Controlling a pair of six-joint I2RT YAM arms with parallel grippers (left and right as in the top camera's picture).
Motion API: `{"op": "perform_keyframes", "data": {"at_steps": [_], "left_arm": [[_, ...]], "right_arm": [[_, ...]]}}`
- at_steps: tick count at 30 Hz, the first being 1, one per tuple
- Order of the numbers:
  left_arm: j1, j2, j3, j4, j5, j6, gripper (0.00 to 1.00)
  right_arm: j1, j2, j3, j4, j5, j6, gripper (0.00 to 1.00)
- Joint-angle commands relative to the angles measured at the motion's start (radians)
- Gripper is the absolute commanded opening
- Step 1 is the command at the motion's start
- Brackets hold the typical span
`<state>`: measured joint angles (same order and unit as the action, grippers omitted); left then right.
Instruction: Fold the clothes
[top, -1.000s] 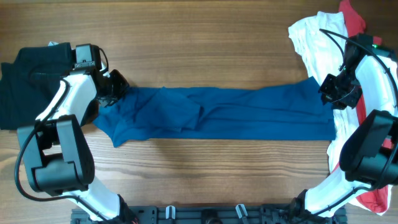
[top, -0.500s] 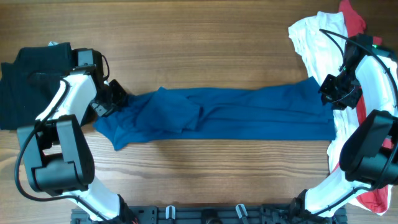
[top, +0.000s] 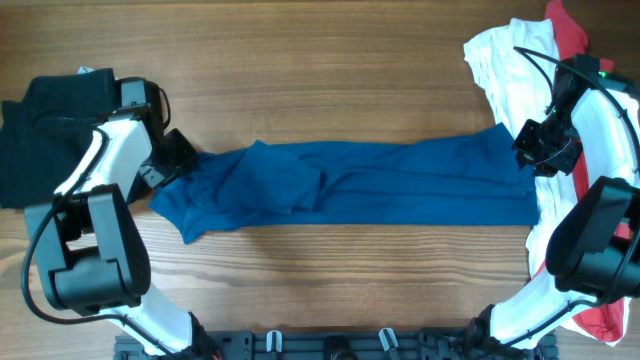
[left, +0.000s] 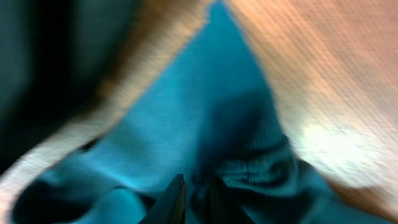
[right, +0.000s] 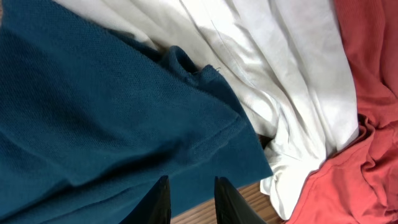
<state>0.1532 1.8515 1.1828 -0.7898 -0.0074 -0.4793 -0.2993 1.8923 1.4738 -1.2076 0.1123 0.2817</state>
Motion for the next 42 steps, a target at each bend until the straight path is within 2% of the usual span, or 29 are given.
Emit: {"op": "perform_keyframes", "data": {"at_steps": [1, 4, 8, 15, 21, 22, 23, 25, 26, 30, 36, 42], "left_arm": [[0.023, 0.002, 0.003, -0.024, -0.108, 0.002, 0.15], [0.027, -0.02, 0.003, -0.032, -0.081, 0.002, 0.14], [0.027, -0.087, 0.026, -0.046, -0.051, 0.002, 0.15], [0.026, -0.234, 0.042, -0.068, 0.133, 0.002, 0.19], [0.005, -0.236, 0.04, -0.158, 0.255, 0.026, 0.16], [-0.004, -0.236, 0.04, -0.165, 0.275, 0.037, 0.15], [-0.018, -0.236, 0.04, -0.17, 0.29, 0.055, 0.15], [-0.05, -0.236, 0.038, -0.172, 0.289, 0.06, 0.14], [-0.074, -0.236, 0.034, -0.171, 0.288, 0.061, 0.14], [-0.152, -0.233, 0.026, -0.168, 0.287, 0.061, 0.14], [-0.267, -0.232, 0.026, -0.135, 0.28, 0.06, 0.15], [-0.309, -0.232, 0.026, -0.135, 0.276, 0.055, 0.15]], "right_arm": [[-0.001, -0.024, -0.012, -0.002, -0.01, -0.014, 0.24], [-0.002, -0.024, -0.012, 0.003, -0.019, -0.029, 0.25], [-0.002, -0.024, -0.012, 0.03, -0.051, -0.085, 0.35], [-0.004, -0.016, -0.076, 0.101, -0.05, -0.125, 0.47], [-0.055, -0.017, -0.114, 0.169, -0.087, -0.068, 0.47], [-0.074, -0.017, -0.114, 0.175, -0.108, -0.063, 0.47], [-0.091, -0.017, -0.114, 0.18, -0.122, -0.054, 0.41], [-0.137, -0.017, -0.114, 0.199, -0.17, -0.043, 0.11], [-0.163, -0.017, -0.114, 0.216, -0.211, -0.05, 0.04], [-0.229, -0.016, -0.114, 0.272, -0.336, -0.104, 0.04], [-0.239, 0.016, -0.115, 0.321, -0.336, -0.126, 0.04], [-0.237, 0.108, -0.115, 0.326, -0.33, -0.136, 0.04]]}}
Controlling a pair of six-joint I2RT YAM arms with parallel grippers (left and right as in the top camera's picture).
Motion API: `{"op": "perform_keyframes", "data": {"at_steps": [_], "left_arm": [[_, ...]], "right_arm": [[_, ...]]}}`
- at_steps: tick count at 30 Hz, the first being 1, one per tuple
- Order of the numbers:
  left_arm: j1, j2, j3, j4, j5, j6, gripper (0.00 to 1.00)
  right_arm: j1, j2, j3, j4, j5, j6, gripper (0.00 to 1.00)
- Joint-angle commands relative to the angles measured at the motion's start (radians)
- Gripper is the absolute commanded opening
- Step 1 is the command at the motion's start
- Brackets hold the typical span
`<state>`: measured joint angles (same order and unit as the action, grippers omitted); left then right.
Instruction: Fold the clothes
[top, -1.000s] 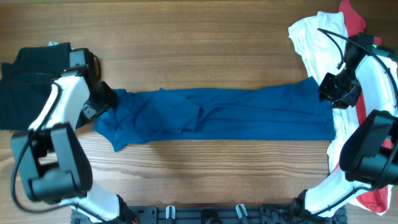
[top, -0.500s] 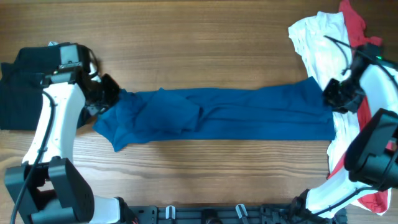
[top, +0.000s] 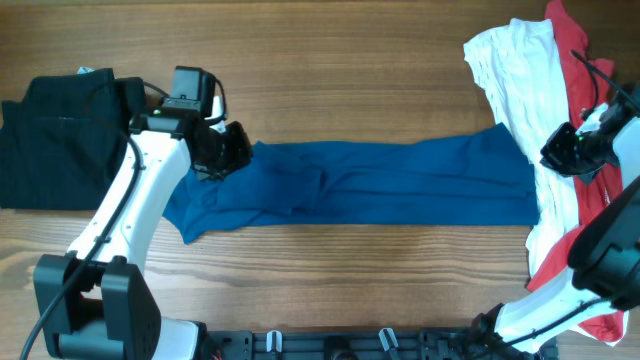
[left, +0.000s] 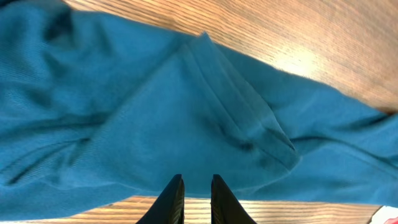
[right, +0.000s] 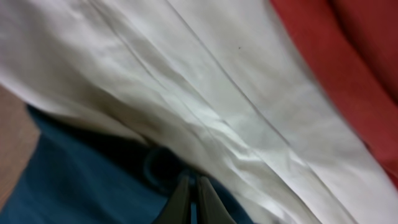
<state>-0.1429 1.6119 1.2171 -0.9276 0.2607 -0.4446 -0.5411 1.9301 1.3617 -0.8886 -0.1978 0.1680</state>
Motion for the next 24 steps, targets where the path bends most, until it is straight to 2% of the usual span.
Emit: {"op": "perform_keyframes", "data": {"at_steps": [1, 10, 15, 20, 24], "left_arm": [[-0.013, 0.008, -0.008, 0.001, 0.008, 0.019, 0.15], [-0.013, 0.008, -0.008, -0.004, 0.008, 0.019, 0.15], [-0.013, 0.008, -0.008, -0.004, 0.008, 0.018, 0.15], [-0.013, 0.008, -0.008, -0.005, 0.008, 0.018, 0.15], [-0.013, 0.008, -0.008, -0.005, 0.008, 0.018, 0.15]], "right_arm": [[0.005, 0.082, -0.003, 0.015, -0.013, -0.022, 0.04], [0.005, 0.111, -0.026, 0.113, 0.011, -0.023, 0.04], [0.005, 0.122, -0.054, 0.126, 0.122, 0.004, 0.04], [-0.005, 0.138, -0.054, 0.098, 0.34, 0.151, 0.05], [-0.034, 0.138, -0.054, 0.119, 0.409, 0.212, 0.06]]}}
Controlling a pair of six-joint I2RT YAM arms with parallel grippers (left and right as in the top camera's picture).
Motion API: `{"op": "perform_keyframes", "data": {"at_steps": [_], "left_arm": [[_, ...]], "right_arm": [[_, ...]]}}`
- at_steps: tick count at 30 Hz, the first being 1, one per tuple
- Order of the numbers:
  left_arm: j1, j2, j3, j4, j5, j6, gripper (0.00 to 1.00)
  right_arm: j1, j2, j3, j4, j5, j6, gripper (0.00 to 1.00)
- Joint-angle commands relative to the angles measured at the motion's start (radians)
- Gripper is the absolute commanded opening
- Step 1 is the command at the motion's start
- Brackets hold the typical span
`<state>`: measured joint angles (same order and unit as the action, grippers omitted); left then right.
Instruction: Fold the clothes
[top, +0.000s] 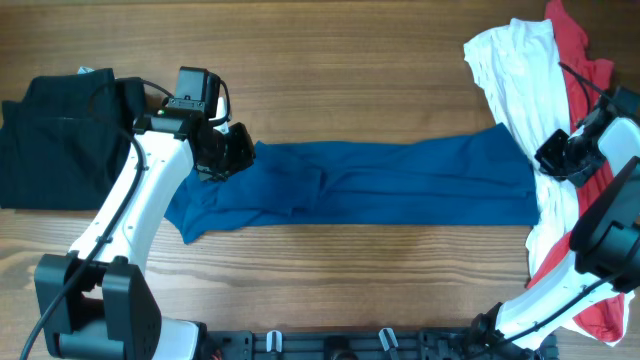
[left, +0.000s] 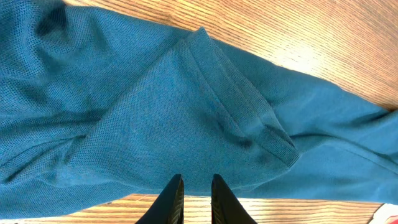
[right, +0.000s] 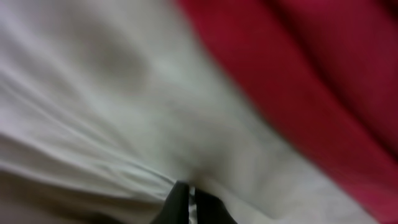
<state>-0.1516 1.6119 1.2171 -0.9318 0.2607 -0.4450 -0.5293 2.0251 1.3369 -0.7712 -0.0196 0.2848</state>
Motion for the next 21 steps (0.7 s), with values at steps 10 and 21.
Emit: {"op": "perform_keyframes", "data": {"at_steps": [10, 21], "left_arm": [[-0.004, 0.008, -0.008, -0.002, 0.008, 0.016, 0.16], [-0.004, 0.008, -0.008, -0.002, 0.008, 0.011, 0.16]], "right_arm": [[-0.184, 0.041, 0.001, 0.049, 0.201, 0.195, 0.08], [-0.219, -0.046, 0.051, 0.035, -0.142, 0.124, 0.22]]}}
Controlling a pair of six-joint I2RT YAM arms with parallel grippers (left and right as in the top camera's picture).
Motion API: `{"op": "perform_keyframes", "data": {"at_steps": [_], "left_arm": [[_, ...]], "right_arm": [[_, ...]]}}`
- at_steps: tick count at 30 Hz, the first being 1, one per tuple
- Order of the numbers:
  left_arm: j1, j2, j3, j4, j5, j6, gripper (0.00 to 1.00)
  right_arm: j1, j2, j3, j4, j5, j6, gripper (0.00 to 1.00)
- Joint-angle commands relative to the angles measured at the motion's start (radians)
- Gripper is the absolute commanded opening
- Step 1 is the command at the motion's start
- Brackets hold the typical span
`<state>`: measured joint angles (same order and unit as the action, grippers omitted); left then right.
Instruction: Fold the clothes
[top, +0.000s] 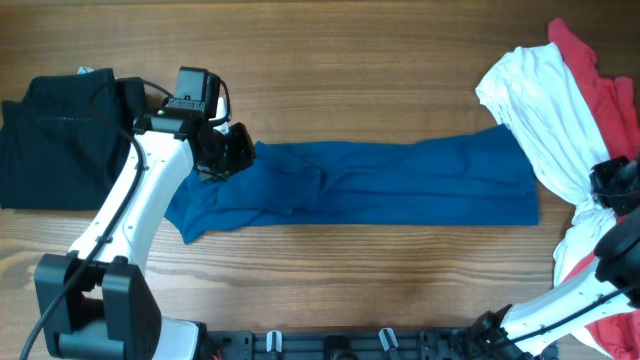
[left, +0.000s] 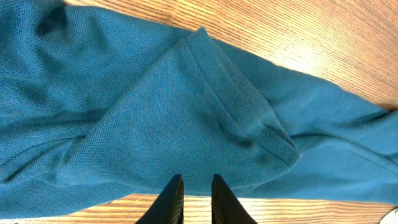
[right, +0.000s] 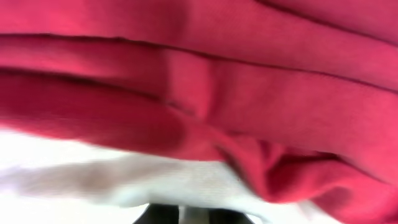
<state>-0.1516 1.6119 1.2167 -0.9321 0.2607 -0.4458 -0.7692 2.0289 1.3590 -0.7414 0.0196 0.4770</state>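
Note:
A blue garment (top: 400, 180) lies stretched left to right across the table's middle; its ribbed edge (left: 236, 106) fills the left wrist view. My left gripper (top: 222, 152) hovers over its upper left end, with fingers (left: 176, 198) slightly apart and nothing between them. My right gripper (top: 612, 188) is at the far right, shut on the white garment (top: 545, 110), which trails up and left from it. White cloth (right: 124, 180) covers the fingertips in the right wrist view, under red cloth (right: 249, 93). The white garment lies clear of the blue one's right end.
A black garment (top: 50, 130) lies at the far left, beside my left arm. A red garment (top: 600, 80) lies under and beside the white one at the right edge. Bare wooden table (top: 350, 60) shows above and below the blue garment.
My right gripper has moved right and down with the white garment in it. The white garment now sits further right, off the blue garment's end. The left arm has not moved.
First my left gripper was low at the blue garment's left end, and my right gripper stood open over its right end beside the white cloth. Then the left gripper hung over the upper left corner while the right was shut on white cloth, which now lies further right.

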Motion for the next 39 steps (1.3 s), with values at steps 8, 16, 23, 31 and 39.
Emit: {"op": "perform_keyframes", "data": {"at_steps": [8, 16, 23, 31, 39], "left_arm": [[-0.004, 0.008, -0.008, 0.0, 0.008, 0.012, 0.17], [-0.004, 0.008, -0.008, -0.006, 0.008, 0.013, 0.17], [-0.004, 0.008, -0.008, -0.011, 0.008, 0.012, 0.18], [-0.004, 0.008, -0.008, -0.004, 0.008, 0.012, 0.18], [-0.004, 0.008, -0.008, -0.005, 0.008, 0.012, 0.18]], "right_arm": [[0.163, -0.121, 0.021, -0.159, -0.238, -0.344, 0.58], [0.239, -0.121, -0.109, -0.127, -0.196, -0.372, 0.6], [0.24, -0.121, -0.222, -0.017, -0.255, -0.37, 0.62], [0.243, -0.121, -0.255, -0.061, -0.373, -0.375, 0.62], [0.243, -0.121, -0.255, -0.08, -0.383, -0.377, 0.23]]}}
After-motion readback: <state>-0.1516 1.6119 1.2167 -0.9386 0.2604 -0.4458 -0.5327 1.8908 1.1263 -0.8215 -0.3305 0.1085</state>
